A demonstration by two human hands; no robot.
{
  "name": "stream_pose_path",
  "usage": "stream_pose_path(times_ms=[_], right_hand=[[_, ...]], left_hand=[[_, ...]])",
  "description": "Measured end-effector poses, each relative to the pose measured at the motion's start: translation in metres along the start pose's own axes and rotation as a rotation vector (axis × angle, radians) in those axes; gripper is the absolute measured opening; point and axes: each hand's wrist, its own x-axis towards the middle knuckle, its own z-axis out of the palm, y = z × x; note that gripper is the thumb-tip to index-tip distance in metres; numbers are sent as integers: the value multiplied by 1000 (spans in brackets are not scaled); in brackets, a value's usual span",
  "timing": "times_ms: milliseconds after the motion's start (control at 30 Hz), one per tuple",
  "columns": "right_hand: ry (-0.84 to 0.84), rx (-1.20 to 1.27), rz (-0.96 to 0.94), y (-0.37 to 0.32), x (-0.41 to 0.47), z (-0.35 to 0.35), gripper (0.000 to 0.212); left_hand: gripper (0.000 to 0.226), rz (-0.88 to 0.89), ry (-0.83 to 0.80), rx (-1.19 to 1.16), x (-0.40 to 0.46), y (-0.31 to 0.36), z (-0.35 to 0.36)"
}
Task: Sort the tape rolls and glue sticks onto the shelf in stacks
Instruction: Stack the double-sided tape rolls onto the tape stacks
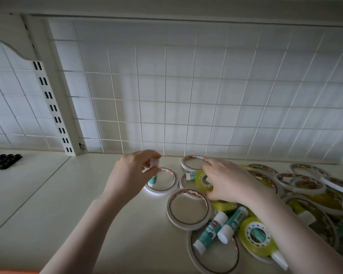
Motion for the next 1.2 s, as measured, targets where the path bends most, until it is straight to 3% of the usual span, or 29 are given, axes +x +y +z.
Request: stream_pose_path(times_ms=[267,667,933,1200], right_hand=[[195,167,98,12,-27,-12,63],[378,378,10,-16,-52,-2,52],[377,503,16,-100,-36,-11,53],[328,509,10,-248,29,-12,51]], left_hand=[[25,-27,110,-22,-23,13,-2],[29,-14,209,54,-50,26,-15],[29,-45,283,27,-66,-8,-68],[27,-79,337,38,-98,-111,-187]])
